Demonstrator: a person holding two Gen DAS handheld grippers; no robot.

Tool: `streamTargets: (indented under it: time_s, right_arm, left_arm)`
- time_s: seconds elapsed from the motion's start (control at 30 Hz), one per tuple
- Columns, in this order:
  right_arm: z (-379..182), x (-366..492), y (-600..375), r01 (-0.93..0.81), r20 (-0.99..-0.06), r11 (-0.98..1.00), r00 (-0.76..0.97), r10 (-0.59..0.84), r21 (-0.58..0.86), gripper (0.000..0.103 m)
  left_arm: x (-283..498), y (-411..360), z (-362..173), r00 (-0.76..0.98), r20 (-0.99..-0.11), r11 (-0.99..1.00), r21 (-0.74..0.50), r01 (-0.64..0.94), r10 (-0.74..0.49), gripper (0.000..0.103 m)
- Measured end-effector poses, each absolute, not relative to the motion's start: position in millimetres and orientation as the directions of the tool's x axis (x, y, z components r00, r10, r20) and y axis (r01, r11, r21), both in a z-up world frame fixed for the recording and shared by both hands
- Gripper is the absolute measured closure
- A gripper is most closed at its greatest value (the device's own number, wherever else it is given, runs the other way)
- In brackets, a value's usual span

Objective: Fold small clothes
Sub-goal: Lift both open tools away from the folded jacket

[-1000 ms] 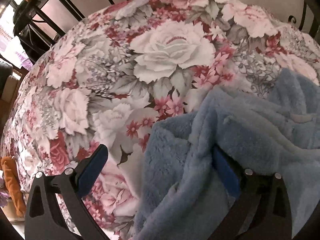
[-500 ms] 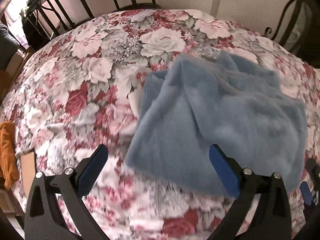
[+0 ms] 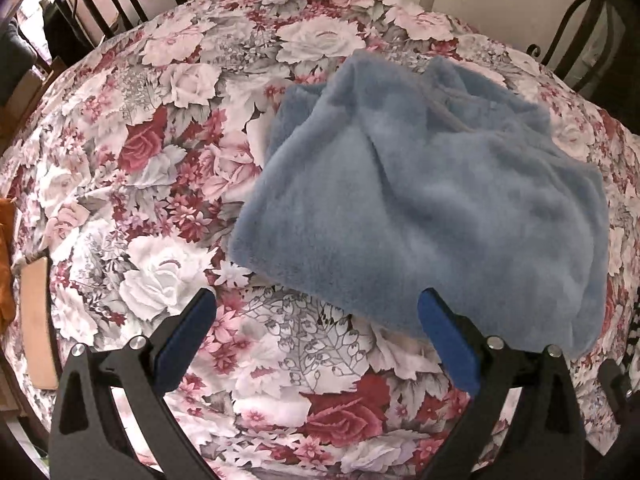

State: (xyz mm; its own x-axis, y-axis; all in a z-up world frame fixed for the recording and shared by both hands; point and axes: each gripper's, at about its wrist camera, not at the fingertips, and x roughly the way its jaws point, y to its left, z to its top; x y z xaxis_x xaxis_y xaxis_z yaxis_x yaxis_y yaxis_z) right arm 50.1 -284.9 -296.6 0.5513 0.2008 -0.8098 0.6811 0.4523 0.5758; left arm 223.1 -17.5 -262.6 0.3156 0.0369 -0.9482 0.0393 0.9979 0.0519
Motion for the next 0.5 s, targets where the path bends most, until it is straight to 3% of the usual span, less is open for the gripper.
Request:
streamTargets:
  time_s: [0.3,0.5]
  right_arm:
    - [-305,62,-282,0.690,-0.828,0.473,0.529,0.187,0.548,0.009]
    - [-309,56,-299,0.697,-0.790,0.390,0.591,0.162,0.601,0.012]
  left_arm:
    - [233,-22,-260,0.339,-0.941,0.998,0.044,0.046,0.026,0.005]
    - [241,-22,-264,0.323,-0.946,0.999,-0.001,0.041,-0.014,0.005]
